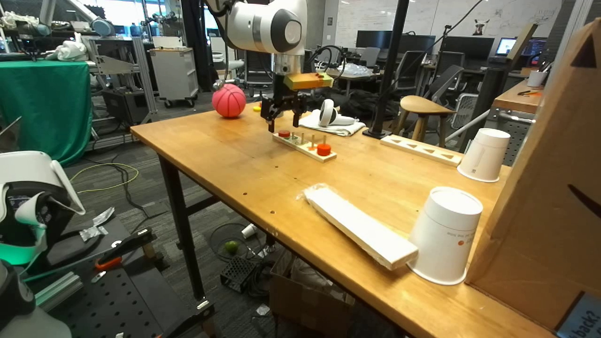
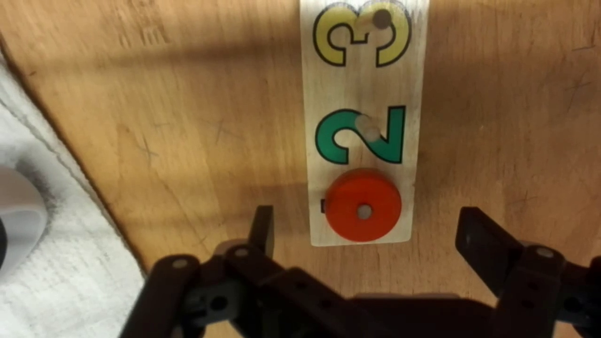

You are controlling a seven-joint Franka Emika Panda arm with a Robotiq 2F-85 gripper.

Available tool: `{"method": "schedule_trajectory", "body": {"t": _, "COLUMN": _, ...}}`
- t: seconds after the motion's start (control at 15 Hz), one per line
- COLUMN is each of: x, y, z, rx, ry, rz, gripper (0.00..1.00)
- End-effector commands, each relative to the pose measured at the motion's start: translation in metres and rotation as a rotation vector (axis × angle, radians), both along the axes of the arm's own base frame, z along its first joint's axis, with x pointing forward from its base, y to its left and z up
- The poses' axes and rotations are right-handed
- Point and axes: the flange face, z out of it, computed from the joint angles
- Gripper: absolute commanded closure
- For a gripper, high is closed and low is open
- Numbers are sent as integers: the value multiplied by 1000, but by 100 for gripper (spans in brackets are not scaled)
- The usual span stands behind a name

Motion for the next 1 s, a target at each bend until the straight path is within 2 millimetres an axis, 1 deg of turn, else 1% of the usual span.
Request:
{"method": "schedule_trajectory", "body": {"t": 0.0, "x": 6, "y": -1, "z": 3, "rx": 11, "ry": -14, "rz": 13, "gripper": 0}}
{"method": "schedule_trajectory", "body": {"t": 0.73, "x": 5, "y": -1, "z": -5, "rx": 13, "ry": 0, "rz": 20, "gripper": 0}}
{"method": "schedule_trajectory", "body": {"t": 0.87, "x": 5, "y": 0, "z": -5, "rx": 13, "ry": 0, "rz": 21, "gripper": 26}}
{"method": "schedule_trajectory", "body": {"t": 0.93, "x": 5, "y": 0, "z": -5, "rx": 14, "ry": 0, "rz": 21, "gripper": 32}}
